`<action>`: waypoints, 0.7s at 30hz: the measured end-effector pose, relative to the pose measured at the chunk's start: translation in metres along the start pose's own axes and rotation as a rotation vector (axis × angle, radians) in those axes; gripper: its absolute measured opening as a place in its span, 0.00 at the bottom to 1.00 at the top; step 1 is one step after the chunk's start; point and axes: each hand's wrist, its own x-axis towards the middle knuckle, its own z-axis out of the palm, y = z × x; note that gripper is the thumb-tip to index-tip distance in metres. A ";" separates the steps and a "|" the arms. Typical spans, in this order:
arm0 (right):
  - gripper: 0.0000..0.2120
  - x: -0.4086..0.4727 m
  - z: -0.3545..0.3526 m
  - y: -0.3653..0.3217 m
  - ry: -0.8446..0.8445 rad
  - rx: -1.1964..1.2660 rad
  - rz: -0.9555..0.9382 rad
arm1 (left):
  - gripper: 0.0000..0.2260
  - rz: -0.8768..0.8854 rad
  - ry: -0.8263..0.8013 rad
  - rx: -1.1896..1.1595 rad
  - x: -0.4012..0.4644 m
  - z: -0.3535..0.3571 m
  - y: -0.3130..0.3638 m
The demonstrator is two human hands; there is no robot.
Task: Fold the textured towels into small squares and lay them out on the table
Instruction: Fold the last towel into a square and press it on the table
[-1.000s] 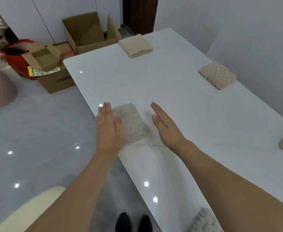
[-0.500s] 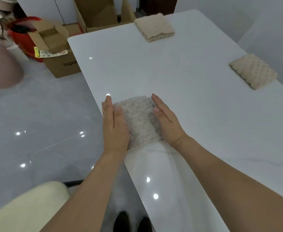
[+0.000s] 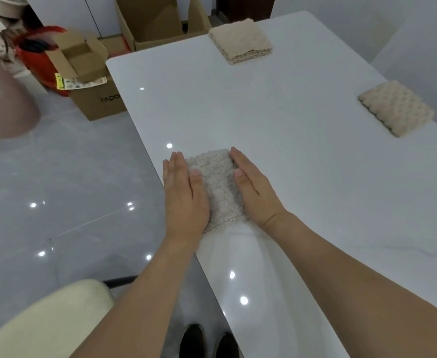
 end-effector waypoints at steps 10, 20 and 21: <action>0.28 -0.001 0.005 0.023 -0.049 -0.768 -0.196 | 0.25 0.009 0.013 0.532 0.006 0.011 -0.011; 0.25 -0.051 0.028 -0.022 0.477 0.151 0.326 | 0.25 0.194 -0.364 0.349 0.054 -0.045 0.014; 0.25 -0.057 0.034 -0.024 0.511 0.188 0.334 | 0.24 0.179 -0.434 0.266 0.062 -0.052 0.015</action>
